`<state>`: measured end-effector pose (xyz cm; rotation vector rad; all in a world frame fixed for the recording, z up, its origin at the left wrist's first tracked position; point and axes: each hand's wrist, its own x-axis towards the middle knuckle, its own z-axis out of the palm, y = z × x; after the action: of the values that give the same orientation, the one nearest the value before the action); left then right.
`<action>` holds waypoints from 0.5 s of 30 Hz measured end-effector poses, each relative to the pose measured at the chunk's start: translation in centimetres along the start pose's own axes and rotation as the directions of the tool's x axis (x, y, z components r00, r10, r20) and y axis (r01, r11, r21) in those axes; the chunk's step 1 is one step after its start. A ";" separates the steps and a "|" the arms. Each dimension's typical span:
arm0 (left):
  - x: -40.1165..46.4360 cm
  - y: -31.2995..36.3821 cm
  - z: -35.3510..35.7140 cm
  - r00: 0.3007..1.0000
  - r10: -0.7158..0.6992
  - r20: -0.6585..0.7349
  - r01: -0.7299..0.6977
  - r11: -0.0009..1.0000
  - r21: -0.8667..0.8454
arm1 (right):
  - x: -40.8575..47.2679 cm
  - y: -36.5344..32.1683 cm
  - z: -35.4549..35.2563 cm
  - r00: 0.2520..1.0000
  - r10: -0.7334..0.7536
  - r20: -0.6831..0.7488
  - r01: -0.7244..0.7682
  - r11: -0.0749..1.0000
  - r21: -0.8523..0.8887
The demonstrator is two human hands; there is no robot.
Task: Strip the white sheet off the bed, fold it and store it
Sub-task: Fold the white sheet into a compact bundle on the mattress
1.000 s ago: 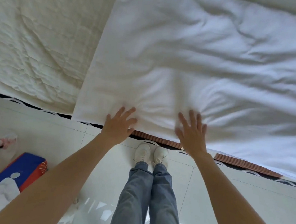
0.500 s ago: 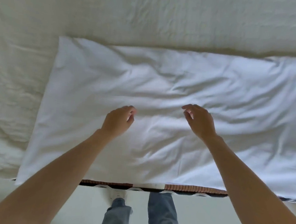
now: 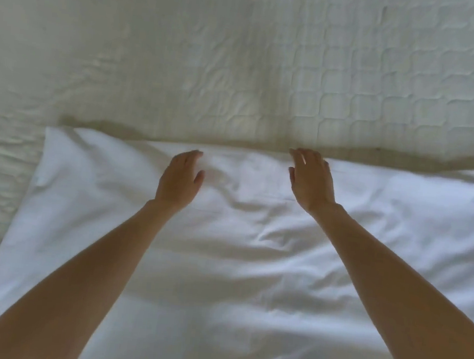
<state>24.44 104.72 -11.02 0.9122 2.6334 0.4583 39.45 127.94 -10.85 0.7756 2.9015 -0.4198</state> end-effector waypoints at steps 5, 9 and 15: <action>6.5 -3.5 1.6 0.992 -0.039 0.117 0.013 0.976 0.216 | 4.0 2.4 1.7 0.996 0.087 -0.036 -0.088 0.996 -0.031; 8.4 -5.4 0.2 0.968 0.216 -0.125 -0.188 0.961 0.201 | 6.2 4.0 0.9 0.960 -0.091 -0.263 0.078 0.995 -0.060; 10.1 -5.8 1.8 0.993 0.029 -0.114 0.010 0.944 0.330 | 7.3 3.0 5.0 0.982 0.112 -0.153 -0.131 0.984 -0.121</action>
<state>14.52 107.19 -16.84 1.0232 2.8695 0.0711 34.76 132.40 -17.63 0.9950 2.9549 -0.1647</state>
